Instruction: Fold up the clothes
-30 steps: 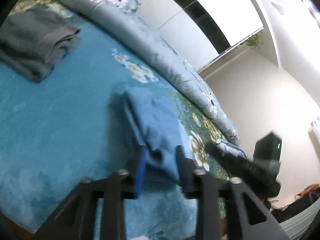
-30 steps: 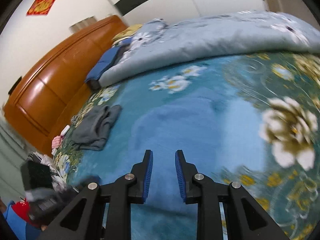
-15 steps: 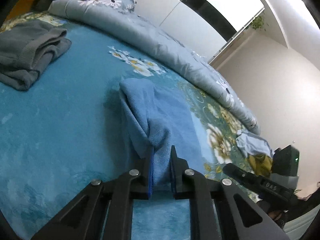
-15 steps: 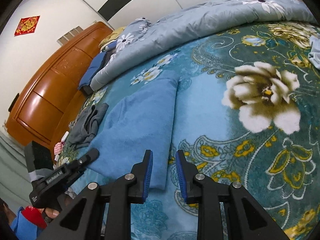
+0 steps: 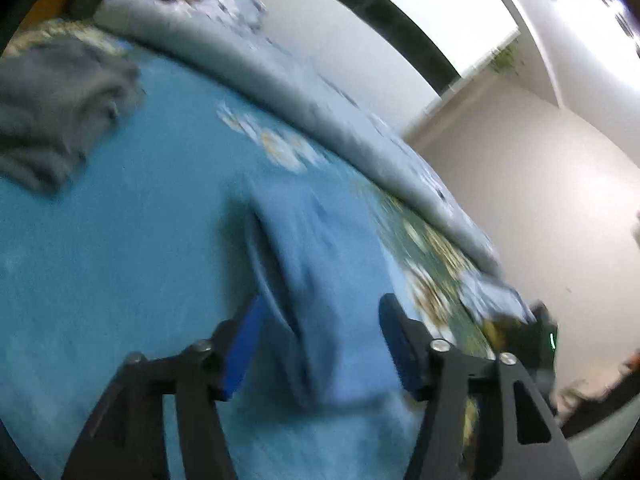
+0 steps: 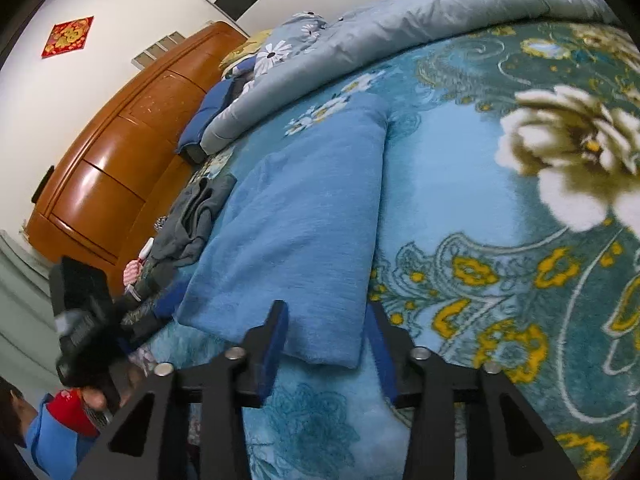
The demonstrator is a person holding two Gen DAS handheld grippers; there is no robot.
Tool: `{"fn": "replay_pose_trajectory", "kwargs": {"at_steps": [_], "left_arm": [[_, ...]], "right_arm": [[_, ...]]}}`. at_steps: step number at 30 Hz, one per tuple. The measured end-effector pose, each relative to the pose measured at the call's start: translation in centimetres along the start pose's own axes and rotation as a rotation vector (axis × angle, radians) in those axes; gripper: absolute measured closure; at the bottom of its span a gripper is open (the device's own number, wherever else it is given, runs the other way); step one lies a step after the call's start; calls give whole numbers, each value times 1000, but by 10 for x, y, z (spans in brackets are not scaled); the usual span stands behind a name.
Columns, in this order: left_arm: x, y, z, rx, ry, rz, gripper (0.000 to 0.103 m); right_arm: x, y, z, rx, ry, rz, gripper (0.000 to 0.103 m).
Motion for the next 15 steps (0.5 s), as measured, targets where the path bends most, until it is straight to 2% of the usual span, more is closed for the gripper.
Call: {"fn": "replay_pose_trajectory", "kwargs": {"at_steps": [1, 3, 5, 8, 10, 14, 15], "left_arm": [[11, -11, 7, -1, -40, 2, 36], [39, -26, 18, 6, -87, 57, 36], [68, -35, 26, -9, -68, 127, 36], [102, -43, 35, -54, 3, 214, 36], [112, -47, 36, -61, 20, 217, 36], [116, -49, 31, -64, 29, 195, 36], [114, -49, 30, -65, 26, 184, 46]], "right_arm": [[3, 2, -2, 12, -4, 7, 58], [9, 4, -4, 31, -20, 22, 58], [14, 7, -4, 45, -34, 25, 56], [16, 7, -7, 71, -59, 14, 56], [16, 8, -11, 95, -83, 7, 56], [14, 10, -18, 132, -113, -2, 69], [14, 10, -19, 136, -120, -1, 76]]}}
Point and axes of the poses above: each gripper's, at about its wrist camera, not at the fingertips, and x roughly the way its jaws point, z to its left, y to its underside, the point moved 3 cm from there along x, roughly the way its jaws point, and after that the axes turned 3 degrees about -y, right-handed, at the moved point
